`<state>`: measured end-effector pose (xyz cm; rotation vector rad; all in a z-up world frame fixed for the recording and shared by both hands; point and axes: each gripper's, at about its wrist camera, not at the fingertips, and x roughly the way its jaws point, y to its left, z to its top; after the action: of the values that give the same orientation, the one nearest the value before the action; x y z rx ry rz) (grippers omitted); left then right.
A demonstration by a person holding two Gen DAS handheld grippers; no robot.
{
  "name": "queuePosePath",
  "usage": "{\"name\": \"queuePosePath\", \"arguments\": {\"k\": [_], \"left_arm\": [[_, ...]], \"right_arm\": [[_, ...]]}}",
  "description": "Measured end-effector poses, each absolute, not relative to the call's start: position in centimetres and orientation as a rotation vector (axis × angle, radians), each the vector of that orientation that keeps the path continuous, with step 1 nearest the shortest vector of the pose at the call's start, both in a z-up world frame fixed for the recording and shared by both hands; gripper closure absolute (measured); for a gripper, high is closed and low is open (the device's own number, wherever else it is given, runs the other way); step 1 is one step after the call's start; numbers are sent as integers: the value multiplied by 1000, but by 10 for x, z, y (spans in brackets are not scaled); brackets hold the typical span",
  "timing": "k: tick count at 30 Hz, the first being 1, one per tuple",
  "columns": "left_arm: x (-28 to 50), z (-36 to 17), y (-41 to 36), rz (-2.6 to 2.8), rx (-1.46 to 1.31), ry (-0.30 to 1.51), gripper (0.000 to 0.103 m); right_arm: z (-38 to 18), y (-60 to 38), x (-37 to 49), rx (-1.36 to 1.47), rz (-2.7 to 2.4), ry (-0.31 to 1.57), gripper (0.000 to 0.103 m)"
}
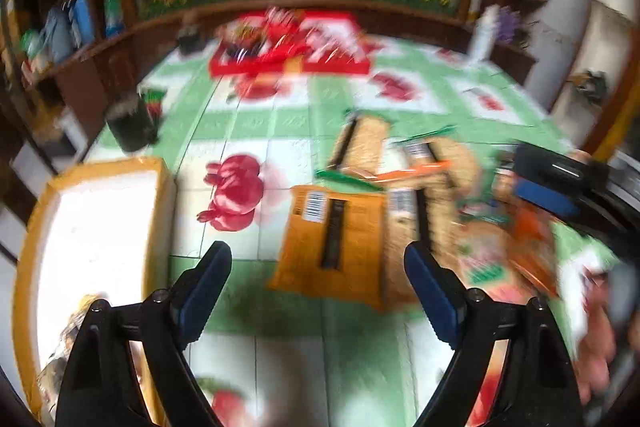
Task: Organize snacks
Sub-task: 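Grasp the orange snack pack with left tool while right grasps a cracker pack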
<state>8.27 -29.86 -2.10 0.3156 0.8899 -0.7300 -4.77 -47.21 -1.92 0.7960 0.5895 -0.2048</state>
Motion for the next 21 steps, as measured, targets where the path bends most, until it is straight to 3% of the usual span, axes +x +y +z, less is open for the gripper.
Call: {"name": "queuePosePath", "arguments": {"k": [11, 15, 21], "left_arm": [[97, -65, -322, -767, 364, 936, 15], [98, -67, -313, -727, 383, 915, 33], [100, -50, -295, -712, 294, 868, 33]], "right_arm": [[-19, -463, -41, 781, -183, 607, 23], [-23, -453, -31, 739, -189, 641, 23], [-31, -439, -14, 627, -248, 706, 23]]}}
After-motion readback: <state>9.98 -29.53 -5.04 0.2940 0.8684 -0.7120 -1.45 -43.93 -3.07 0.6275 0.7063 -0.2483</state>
